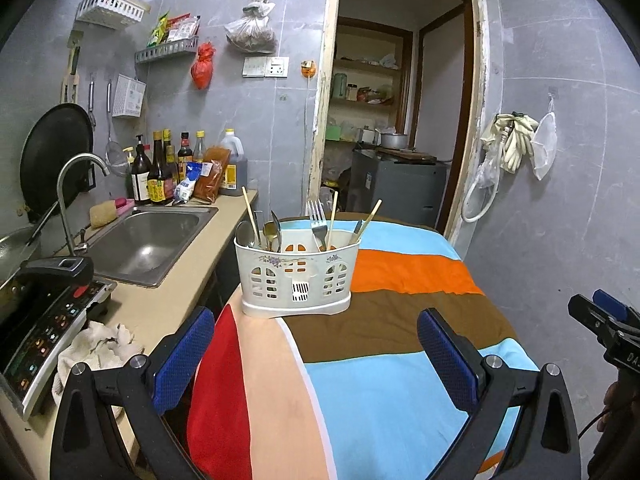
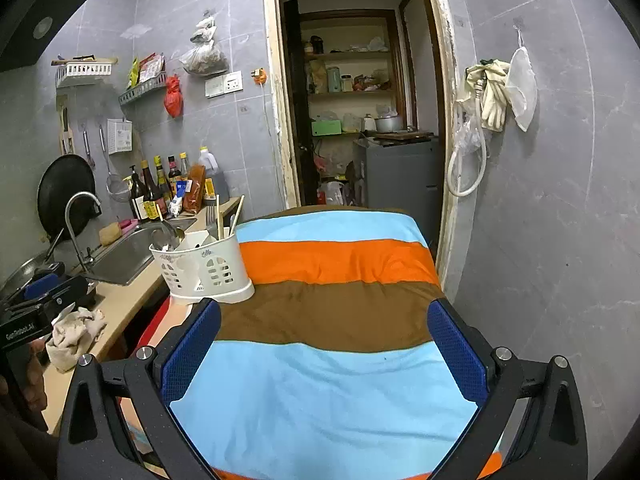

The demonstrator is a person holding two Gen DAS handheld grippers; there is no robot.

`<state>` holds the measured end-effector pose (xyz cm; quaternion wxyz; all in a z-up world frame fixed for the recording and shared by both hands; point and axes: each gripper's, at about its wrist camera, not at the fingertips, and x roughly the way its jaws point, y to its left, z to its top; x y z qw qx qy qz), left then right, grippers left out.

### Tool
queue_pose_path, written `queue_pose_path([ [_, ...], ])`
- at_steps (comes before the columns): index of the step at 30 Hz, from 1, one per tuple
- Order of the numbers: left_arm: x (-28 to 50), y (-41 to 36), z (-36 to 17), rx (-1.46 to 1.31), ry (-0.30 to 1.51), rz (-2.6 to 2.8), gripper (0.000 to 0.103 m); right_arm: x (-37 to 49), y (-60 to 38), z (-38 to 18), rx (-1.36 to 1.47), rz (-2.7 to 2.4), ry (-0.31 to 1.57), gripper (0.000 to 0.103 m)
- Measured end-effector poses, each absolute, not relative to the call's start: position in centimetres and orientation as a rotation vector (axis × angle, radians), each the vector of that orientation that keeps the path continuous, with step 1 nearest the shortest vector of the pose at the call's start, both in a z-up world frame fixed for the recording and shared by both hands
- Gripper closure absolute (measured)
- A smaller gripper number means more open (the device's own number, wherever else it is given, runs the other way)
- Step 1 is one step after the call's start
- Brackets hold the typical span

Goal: Organize utensils

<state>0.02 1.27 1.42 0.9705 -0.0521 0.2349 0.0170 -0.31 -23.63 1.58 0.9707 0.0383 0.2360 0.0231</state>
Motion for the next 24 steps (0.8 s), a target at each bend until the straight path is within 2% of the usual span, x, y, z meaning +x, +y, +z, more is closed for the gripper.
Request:
queue_pose_path([
  [24, -0.85, 2.08, 1.45, -0.103, 0.46, 0.034, 0.001, -0.63, -22.84, 1.84, 0.073, 0.065, 0.477, 0.002],
])
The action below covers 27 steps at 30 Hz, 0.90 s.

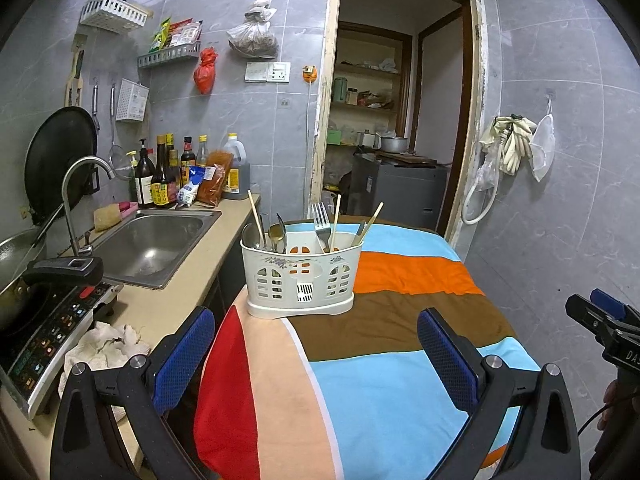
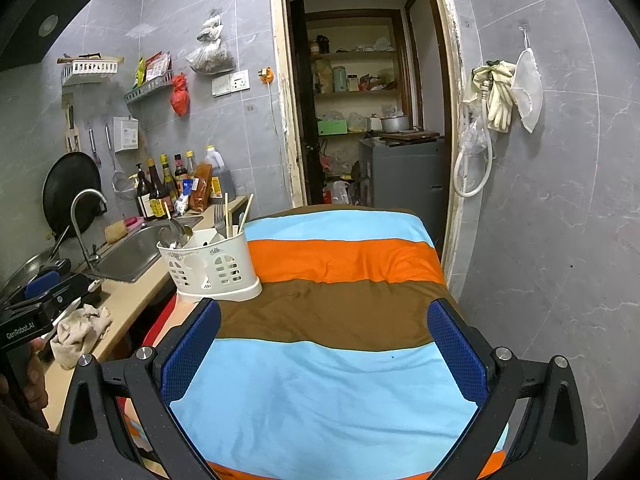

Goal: Organize utensils

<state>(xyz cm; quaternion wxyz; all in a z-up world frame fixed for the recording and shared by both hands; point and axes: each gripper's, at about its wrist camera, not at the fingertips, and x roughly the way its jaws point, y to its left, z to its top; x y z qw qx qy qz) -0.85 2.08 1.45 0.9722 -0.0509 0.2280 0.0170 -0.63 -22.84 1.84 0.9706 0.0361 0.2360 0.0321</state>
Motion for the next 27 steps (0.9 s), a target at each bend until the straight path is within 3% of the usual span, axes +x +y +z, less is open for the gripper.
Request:
queue_pose_path([
  [27, -0.85, 1.92, 1.48, -0.103, 0.461, 0.035, 0.001, -0.51, -22.97, 1.83, 0.072, 0.065, 0.477, 0.002],
])
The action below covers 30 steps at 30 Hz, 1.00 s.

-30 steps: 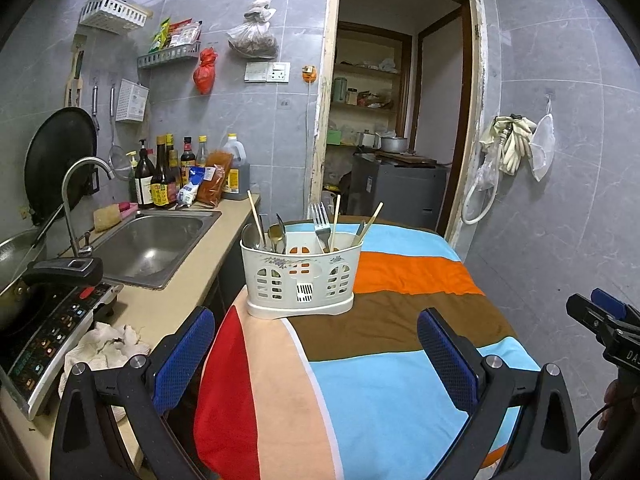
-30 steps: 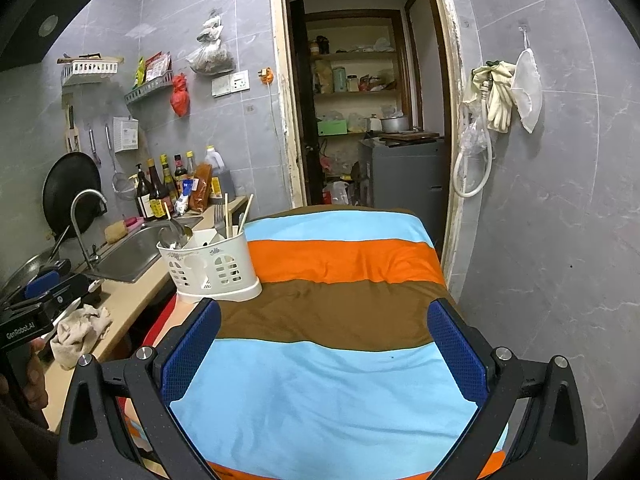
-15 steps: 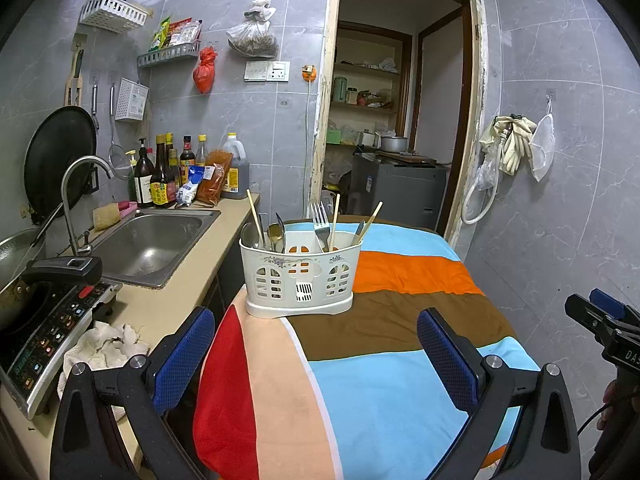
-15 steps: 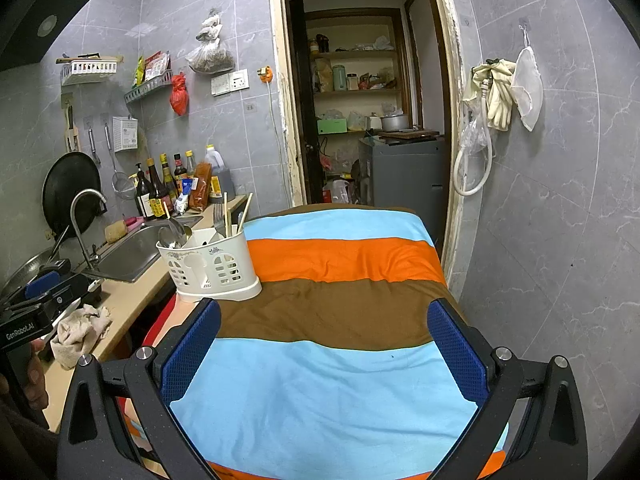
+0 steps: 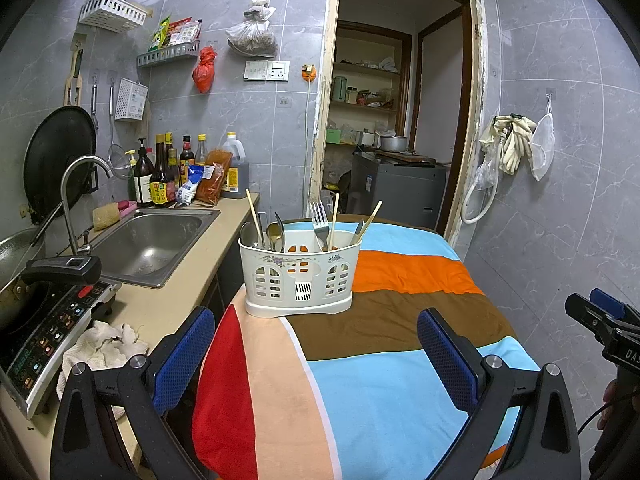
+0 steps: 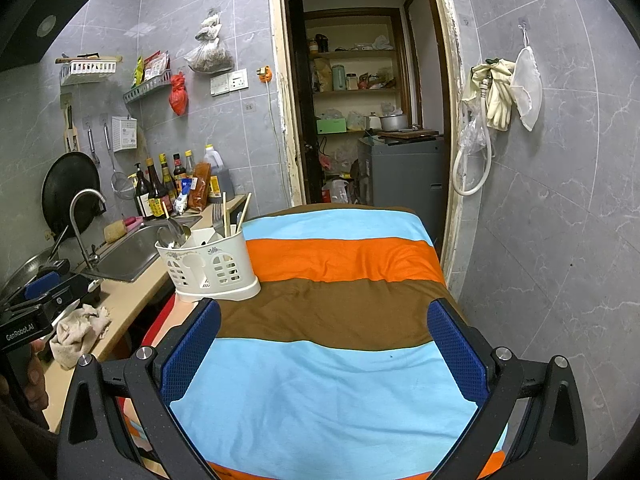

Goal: Organize utensils

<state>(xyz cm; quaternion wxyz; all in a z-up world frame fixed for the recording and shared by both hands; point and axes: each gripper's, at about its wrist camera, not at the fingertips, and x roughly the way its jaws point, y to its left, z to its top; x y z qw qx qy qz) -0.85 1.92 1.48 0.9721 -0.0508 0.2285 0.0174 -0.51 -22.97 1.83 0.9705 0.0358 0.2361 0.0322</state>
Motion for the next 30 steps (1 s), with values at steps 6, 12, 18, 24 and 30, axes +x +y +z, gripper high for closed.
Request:
queue_pose_path([
  [6, -0.83, 1.98, 1.49, -0.103, 0.462, 0.035, 0.001, -0.52, -22.94, 1.85, 0.072, 0.066, 0.477, 0.002],
  [12, -0.82, 2.02, 1.51, -0.103, 0.462, 0.035, 0.001, -0.5, -22.97, 1.88, 0.072, 0.066, 0.477, 0.002],
  [18, -0.8, 2.08, 1.51, -0.103, 0.461, 0.033, 0.001, -0.48, -22.94, 1.88, 0.072, 0.065, 0.477, 0.002],
  [24, -0.81, 2.1, 1.52, -0.103, 0.462, 0.034, 0.001, -0.48, -22.97, 1.89, 0.072, 0.066, 0.478, 0.002],
  [30, -0.79, 2.17, 1.52, -0.103, 0.461, 0.033, 0.001, -0.47, -22.95, 1.9, 0.072, 0.065, 0.478, 0.002],
])
